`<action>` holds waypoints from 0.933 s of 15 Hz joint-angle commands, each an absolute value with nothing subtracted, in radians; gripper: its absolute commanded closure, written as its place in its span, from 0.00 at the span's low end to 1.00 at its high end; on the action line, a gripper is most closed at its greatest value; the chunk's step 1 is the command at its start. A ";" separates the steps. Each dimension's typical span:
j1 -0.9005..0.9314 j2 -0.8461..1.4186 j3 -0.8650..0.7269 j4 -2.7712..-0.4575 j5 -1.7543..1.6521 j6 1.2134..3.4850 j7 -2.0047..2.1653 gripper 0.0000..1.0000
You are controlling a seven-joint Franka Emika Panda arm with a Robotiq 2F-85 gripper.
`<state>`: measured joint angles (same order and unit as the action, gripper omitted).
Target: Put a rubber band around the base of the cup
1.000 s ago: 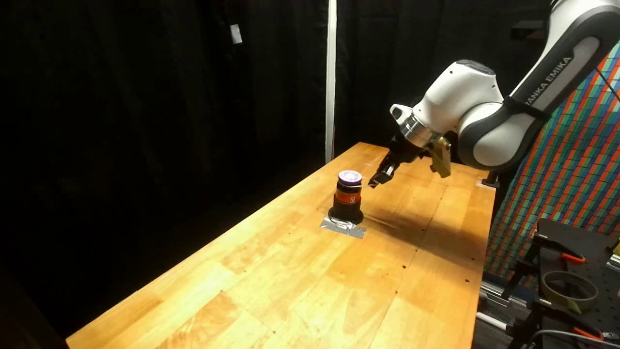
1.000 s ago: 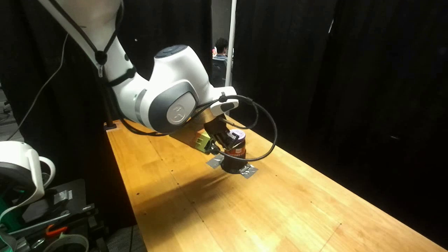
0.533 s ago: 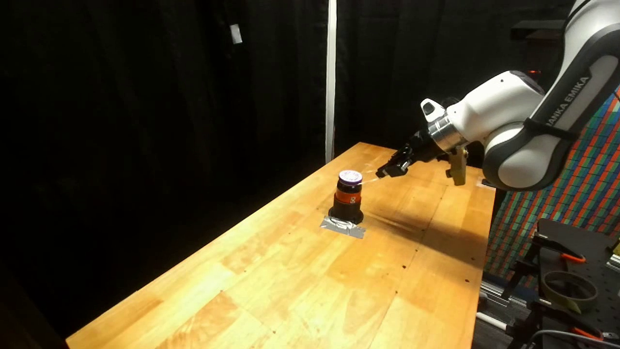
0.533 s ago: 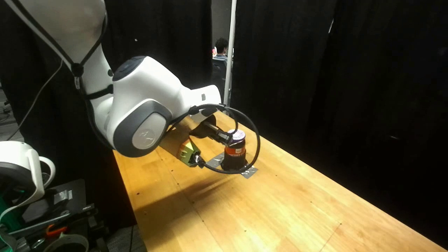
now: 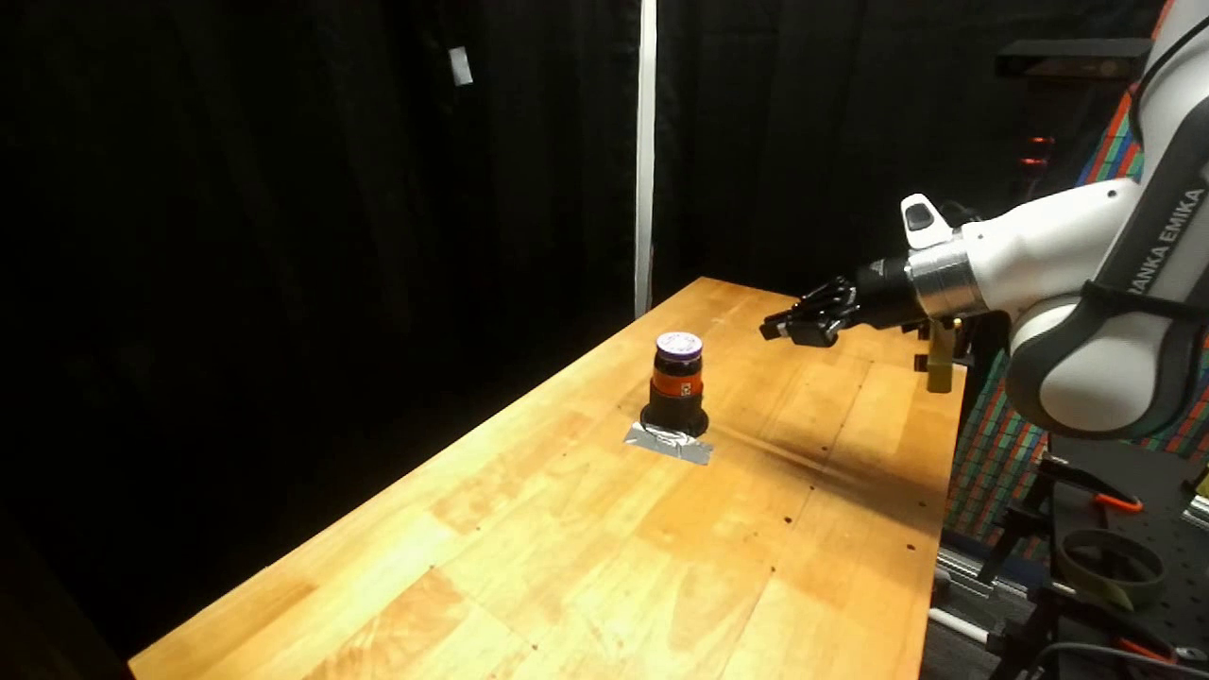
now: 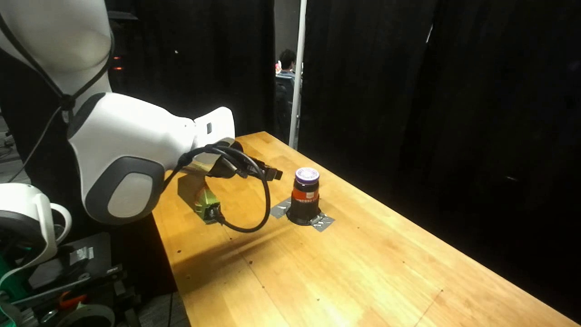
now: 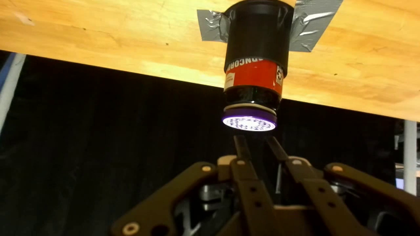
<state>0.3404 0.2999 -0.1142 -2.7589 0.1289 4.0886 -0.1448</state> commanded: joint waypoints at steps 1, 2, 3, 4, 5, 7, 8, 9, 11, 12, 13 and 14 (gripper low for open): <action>0.284 0.303 -0.034 -2.760 0.187 4.155 -0.179 0.80; 0.271 0.289 -0.024 -2.758 0.189 4.123 -0.175 0.80; 0.261 0.244 -0.025 -2.757 0.198 4.020 -0.202 0.81; 0.260 0.197 -0.035 -2.755 0.231 3.897 -0.252 0.81; 0.259 0.199 -0.045 -2.752 0.256 3.829 -0.291 0.71; 0.278 0.140 -0.067 -2.742 0.387 3.659 -0.423 0.49; 0.300 0.065 -0.094 -2.788 0.464 3.575 -0.507 0.42; 0.373 0.050 -0.191 -2.771 0.527 3.491 -0.587 0.33; 0.468 0.080 -0.361 -2.738 0.616 3.392 -0.742 0.18; 0.492 0.111 -0.409 -2.722 0.662 3.369 -0.820 0.11; 0.523 0.135 -0.455 -2.711 0.727 3.358 -0.901 0.04; 0.560 0.154 -0.500 -2.707 0.791 3.352 -0.969 0.00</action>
